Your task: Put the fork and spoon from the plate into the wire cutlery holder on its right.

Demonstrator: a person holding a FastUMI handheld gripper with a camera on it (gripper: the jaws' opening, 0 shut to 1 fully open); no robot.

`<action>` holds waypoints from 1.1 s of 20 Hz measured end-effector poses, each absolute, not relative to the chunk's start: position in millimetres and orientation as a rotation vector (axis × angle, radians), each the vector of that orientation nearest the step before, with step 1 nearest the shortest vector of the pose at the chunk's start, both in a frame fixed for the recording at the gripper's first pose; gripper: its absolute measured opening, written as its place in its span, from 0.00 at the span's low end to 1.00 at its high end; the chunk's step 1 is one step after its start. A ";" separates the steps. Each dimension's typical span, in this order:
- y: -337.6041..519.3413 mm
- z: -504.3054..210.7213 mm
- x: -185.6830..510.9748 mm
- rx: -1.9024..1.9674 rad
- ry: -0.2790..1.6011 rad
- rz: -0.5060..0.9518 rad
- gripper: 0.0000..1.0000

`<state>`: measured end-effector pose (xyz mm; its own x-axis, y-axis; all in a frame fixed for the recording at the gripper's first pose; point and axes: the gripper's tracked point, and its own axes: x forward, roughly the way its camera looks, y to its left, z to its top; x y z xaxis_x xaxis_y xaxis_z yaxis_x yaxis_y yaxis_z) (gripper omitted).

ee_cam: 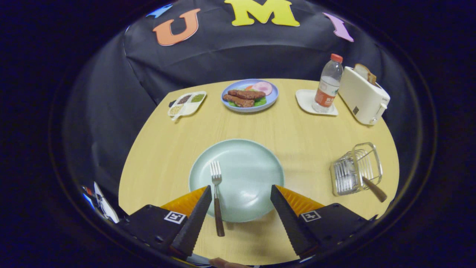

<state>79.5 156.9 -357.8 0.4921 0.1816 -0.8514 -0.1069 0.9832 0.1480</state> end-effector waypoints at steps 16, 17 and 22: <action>210.7 -434.9 66.7 0.079 1.194 0.101 0.50; 208.6 -436.1 66.1 0.081 1.203 0.083 0.32; 208.2 -427.2 67.2 0.094 1.196 0.099 0.05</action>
